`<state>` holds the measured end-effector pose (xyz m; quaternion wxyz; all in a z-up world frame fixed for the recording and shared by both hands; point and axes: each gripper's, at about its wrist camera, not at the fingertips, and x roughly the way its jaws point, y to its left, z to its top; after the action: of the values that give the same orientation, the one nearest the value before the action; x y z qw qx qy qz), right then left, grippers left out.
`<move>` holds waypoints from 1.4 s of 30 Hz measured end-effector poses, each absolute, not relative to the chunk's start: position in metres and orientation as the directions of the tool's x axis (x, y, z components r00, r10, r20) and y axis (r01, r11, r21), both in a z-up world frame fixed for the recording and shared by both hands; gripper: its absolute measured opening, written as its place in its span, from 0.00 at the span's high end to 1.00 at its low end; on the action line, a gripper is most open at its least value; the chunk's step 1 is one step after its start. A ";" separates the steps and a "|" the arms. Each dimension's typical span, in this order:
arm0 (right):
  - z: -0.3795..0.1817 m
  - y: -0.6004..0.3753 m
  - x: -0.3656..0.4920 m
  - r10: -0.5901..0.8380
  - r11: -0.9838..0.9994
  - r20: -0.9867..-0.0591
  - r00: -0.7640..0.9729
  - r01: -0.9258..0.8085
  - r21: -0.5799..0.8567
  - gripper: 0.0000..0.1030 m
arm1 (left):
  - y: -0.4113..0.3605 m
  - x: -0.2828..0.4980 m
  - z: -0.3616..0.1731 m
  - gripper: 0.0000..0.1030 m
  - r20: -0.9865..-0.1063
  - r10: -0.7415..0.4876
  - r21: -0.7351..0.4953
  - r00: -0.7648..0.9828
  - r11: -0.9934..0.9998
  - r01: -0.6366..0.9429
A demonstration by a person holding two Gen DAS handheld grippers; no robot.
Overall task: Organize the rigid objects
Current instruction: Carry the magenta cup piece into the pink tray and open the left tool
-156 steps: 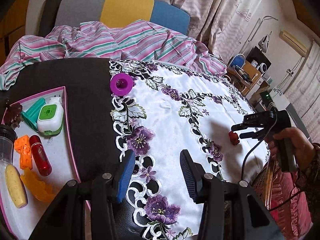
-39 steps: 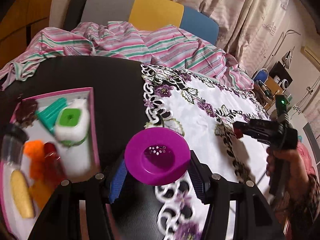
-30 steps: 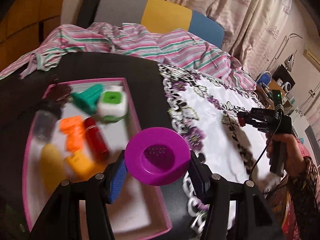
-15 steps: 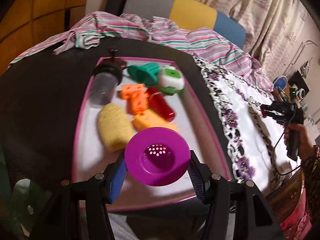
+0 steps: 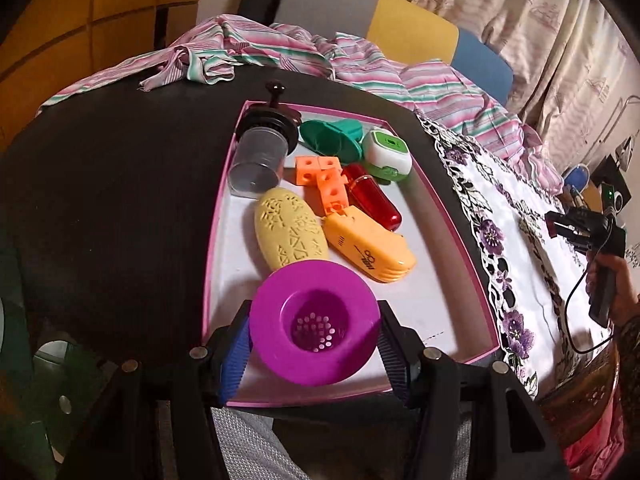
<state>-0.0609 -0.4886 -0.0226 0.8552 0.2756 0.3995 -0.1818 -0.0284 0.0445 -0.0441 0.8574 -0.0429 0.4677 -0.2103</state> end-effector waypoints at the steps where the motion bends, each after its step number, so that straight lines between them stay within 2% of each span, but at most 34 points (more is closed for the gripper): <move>1: -0.020 -0.486 -0.061 -0.100 0.790 -0.779 0.619 0.526 0.316 0.69 | 0.045 -0.027 -0.044 0.43 -0.782 -0.409 -0.278 0.470 0.904 0.324; 7: -0.005 -0.467 -0.060 -0.114 0.826 -0.741 0.662 0.478 0.299 0.69 | 0.038 -0.022 -0.045 0.43 -0.776 -0.438 -0.294 0.453 0.888 0.354; 13: 0.001 -0.436 -0.063 -0.012 0.827 -0.719 0.695 0.411 0.383 0.69 | 0.019 -0.015 -0.047 0.44 -0.772 -0.451 -0.280 0.448 0.874 0.397; 23: 0.024 -0.405 -0.062 0.046 0.854 -0.683 0.729 0.327 0.405 0.69 | 0.033 -0.028 -0.041 0.44 -0.772 -0.462 -0.297 0.437 0.869 0.395; 33: 0.035 -0.324 -0.056 0.204 0.900 -0.693 0.691 0.146 0.411 0.69 | 0.052 -0.022 -0.044 0.44 -0.766 -0.460 -0.348 0.450 0.884 0.311; 42: 0.038 -0.260 -0.056 0.302 0.913 -0.709 0.637 0.019 0.406 0.69 | 0.057 -0.025 -0.029 0.44 -0.718 -0.495 -0.386 0.490 0.868 0.312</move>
<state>-0.0560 -0.2601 0.0375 0.8841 0.1919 0.4184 0.0802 -0.0253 0.0572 -0.0289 0.8570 -0.1022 0.4468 -0.2356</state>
